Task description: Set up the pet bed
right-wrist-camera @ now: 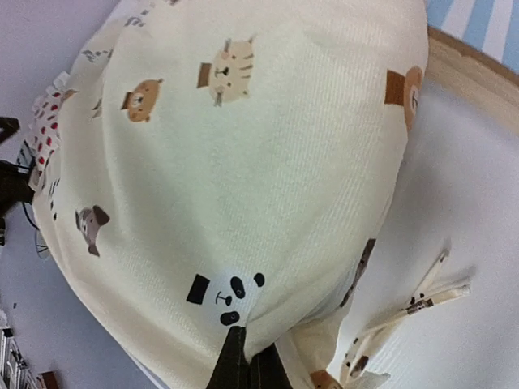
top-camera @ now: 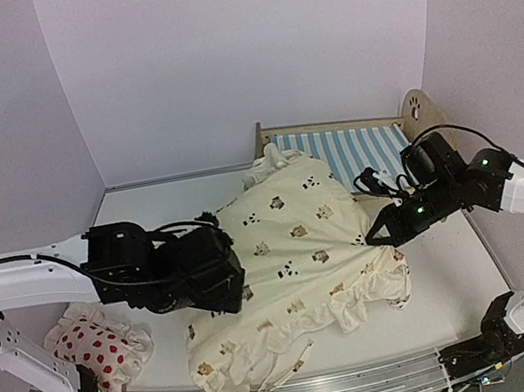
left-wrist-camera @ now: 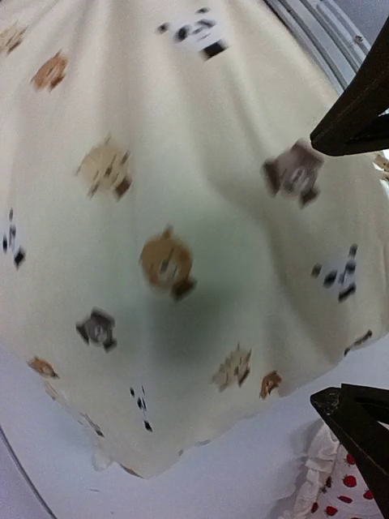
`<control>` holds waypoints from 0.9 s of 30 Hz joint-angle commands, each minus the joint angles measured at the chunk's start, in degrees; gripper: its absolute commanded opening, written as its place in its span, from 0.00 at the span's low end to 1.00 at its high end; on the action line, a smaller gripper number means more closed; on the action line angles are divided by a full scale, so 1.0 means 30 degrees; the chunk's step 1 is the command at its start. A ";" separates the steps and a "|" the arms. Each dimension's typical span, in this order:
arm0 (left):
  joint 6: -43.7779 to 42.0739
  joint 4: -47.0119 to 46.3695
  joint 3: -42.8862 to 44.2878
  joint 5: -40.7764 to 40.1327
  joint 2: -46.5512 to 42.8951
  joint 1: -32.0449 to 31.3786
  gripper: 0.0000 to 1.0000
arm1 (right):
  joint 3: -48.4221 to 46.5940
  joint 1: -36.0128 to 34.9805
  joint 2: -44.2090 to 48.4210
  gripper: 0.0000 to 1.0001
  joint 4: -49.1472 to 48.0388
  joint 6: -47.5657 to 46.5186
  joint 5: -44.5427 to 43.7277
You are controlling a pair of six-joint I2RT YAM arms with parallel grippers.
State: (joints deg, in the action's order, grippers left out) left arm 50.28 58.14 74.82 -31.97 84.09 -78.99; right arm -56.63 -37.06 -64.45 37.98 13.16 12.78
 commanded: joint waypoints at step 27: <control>0.0741 -0.7045 -1.0079 0.6551 -0.5635 0.7507 0.99 | -0.0159 -0.0044 0.1126 0.98 0.1115 -0.0668 -0.3644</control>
State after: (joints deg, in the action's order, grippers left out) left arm 53.98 42.68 45.82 -15.73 68.01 -57.40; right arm -52.73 -37.06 -61.17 40.98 13.03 4.90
